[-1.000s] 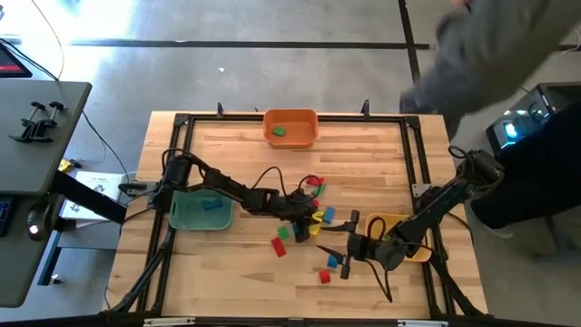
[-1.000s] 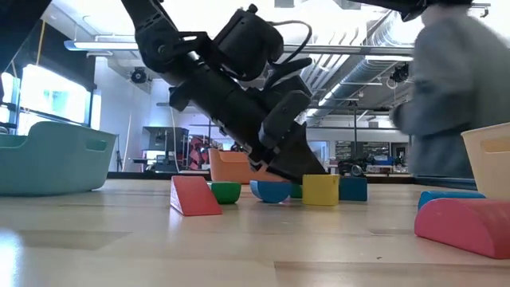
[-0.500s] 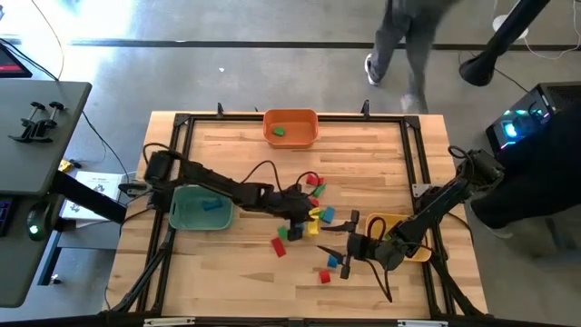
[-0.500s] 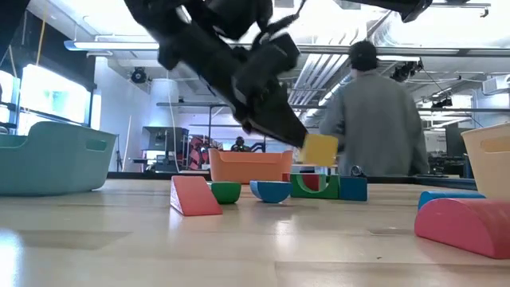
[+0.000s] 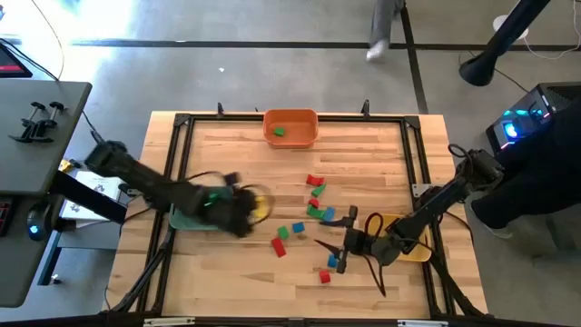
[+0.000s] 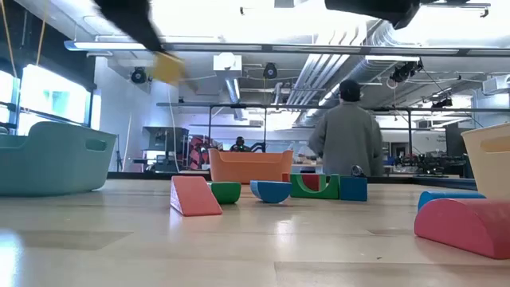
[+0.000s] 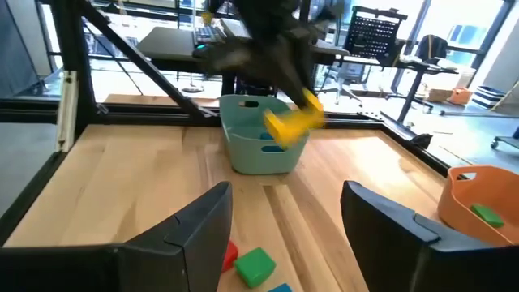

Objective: Sort blocks by size
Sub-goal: Put the yellow arch block into the green bin

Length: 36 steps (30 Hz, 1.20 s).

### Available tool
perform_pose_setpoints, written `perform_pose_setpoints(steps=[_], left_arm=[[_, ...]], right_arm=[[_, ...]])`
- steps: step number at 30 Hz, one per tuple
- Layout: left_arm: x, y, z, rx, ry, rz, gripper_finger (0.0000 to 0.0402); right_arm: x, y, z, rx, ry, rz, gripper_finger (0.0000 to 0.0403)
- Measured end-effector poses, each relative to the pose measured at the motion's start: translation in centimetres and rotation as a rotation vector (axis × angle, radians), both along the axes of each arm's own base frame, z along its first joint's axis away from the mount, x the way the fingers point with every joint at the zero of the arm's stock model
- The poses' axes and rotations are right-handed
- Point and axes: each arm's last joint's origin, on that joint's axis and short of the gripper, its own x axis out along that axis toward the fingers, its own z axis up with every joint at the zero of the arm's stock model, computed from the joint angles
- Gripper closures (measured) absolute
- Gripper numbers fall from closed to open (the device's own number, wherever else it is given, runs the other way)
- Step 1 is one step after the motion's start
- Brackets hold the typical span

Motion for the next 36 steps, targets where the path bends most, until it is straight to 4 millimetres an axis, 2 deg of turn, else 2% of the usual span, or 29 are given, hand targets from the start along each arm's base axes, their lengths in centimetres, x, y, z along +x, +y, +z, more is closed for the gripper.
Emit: perform_pose_setpoints(steps=[5, 7, 10, 16, 20, 29, 36], left_arm=[[-7.0, -1.2, 0.8, -0.06, 0.006, 0.241, 0.0393], [-8.7, -1.1, 0.1, -0.063, 0.012, 0.315, 0.0394], [-10.2, -0.7, -1.6, -0.055, 0.074, 0.369, 0.0394], [-11.2, 0.7, -5.7, -0.045, 0.17, 0.461, 0.0391], [-11.7, 1.1, -7.4, -0.053, 0.228, 0.468, 0.0379], [-11.4, 0.8, -7.9, -0.04, 0.263, 0.36, 0.0353], [-11.4, 0.8, -7.9, -0.034, 0.295, 0.332, 0.0295]], right_arm=[[0.6, -0.7, 0.0, 0.019, 0.004, 0.017, 0.0181], [0.8, -1.0, 0.0, 0.022, 0.007, 0.023, 0.0181], [1.2, -1.5, 0.0, 0.012, 0.011, 0.03, 0.0181], [1.8, -2.5, 0.0, 0.012, 0.014, 0.033, 0.0181], [2.2, -3.0, 0.3, 0.014, -0.006, 0.036, 0.0181], [3.3, -4.9, 1.0, 0.012, -0.066, 0.039, 0.0181], [3.8, -5.9, 1.2, 0.023, -0.074, 0.058, 0.0181]])
